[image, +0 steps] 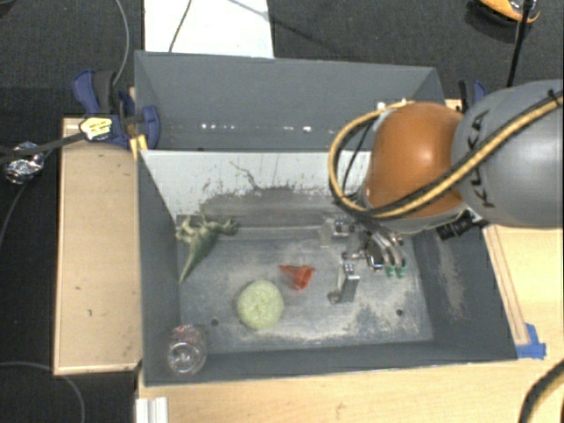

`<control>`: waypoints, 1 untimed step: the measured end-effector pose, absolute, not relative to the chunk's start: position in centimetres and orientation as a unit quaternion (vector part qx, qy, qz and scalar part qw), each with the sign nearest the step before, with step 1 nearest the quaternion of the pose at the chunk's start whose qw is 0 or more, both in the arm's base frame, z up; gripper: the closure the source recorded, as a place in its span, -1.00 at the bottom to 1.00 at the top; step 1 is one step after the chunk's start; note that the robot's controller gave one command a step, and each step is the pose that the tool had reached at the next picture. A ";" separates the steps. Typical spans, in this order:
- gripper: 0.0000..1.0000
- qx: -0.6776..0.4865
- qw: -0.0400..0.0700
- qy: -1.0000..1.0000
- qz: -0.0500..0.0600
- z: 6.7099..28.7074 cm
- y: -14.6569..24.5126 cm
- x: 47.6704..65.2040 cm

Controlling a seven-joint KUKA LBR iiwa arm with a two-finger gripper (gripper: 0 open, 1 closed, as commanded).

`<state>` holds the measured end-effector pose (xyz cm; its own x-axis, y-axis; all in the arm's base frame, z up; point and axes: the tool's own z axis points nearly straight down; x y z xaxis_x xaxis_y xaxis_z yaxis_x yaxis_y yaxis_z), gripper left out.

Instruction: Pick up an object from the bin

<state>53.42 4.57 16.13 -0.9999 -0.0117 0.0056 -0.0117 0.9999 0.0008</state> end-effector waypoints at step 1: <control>-1.00 0.005 -0.001 -1.000 -0.001 16.6 4.5 53.6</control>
Offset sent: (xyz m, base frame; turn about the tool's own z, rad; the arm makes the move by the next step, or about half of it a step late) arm -0.0162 0.0855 -0.0913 0.1207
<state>53.61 4.55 16.56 -0.9999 -0.0104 -0.0025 -0.0104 0.9999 0.0010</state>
